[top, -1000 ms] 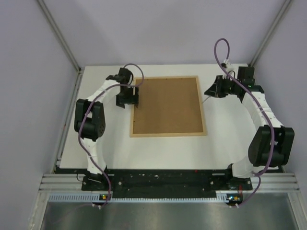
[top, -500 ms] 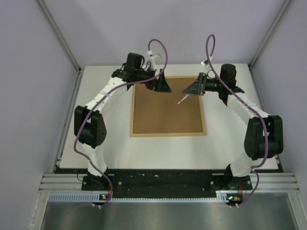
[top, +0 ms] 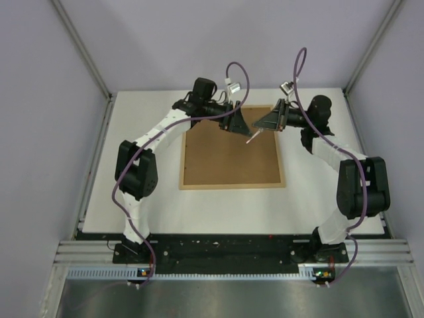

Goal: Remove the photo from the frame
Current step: Adjust the screwdriver.

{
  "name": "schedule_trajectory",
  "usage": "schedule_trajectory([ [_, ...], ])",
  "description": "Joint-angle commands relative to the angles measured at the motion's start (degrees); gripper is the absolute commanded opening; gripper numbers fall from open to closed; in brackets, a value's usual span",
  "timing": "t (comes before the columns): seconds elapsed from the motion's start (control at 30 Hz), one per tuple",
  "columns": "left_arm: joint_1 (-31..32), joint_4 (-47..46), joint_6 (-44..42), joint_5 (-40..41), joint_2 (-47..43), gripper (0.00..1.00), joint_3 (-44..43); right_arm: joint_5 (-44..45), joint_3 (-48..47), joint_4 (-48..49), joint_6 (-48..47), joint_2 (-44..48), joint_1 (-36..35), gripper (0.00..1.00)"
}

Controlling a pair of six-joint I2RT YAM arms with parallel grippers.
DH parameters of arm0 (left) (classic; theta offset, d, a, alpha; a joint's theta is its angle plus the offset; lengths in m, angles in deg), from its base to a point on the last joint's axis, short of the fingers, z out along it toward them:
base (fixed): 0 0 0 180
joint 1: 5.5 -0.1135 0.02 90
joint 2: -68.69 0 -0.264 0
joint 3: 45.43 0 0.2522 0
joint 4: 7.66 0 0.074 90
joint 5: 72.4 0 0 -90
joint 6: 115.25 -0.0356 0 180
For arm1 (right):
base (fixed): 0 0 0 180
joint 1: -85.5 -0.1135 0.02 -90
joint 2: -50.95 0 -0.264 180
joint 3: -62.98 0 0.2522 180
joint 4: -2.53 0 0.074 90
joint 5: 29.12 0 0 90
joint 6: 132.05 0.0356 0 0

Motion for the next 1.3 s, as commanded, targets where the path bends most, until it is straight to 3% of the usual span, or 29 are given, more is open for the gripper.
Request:
schedule_trajectory([
  [0.0,0.1,-3.8,1.8,-2.7,-0.5,0.82,-1.9,-0.2,-0.8,-1.5,-4.4,0.6,-0.3,0.00],
  [0.17,0.3,-6.3,4.8,-5.2,-0.8,0.77,-0.7,2.4,-2.7,-12.6,-12.8,0.4,-0.3,0.00],
  [0.47,1.8,-4.3,2.6,-3.5,-0.3,0.70,-0.2,3.9,-3.7,-12.6,-11.5,-0.7,-0.2,0.00],
  [0.97,3.5,1.5,-1.9,-1.0,0.4,0.43,-1.1,4.1,-3.6,-11.0,-9.6,-0.5,-0.2,0.00],
  [1.13,3.7,2.1,-2.3,-0.3,0.7,0.27,-1.3,4.2,-3.4,-10.1,-8.8,-0.3,-0.3,0.00],
  [1.27,3.8,3.7,-2.8,0.5,1.6,0.00,-2.7,4.0,-3.3,-10.2,-8.8,0.1,-0.2,0.00],
])
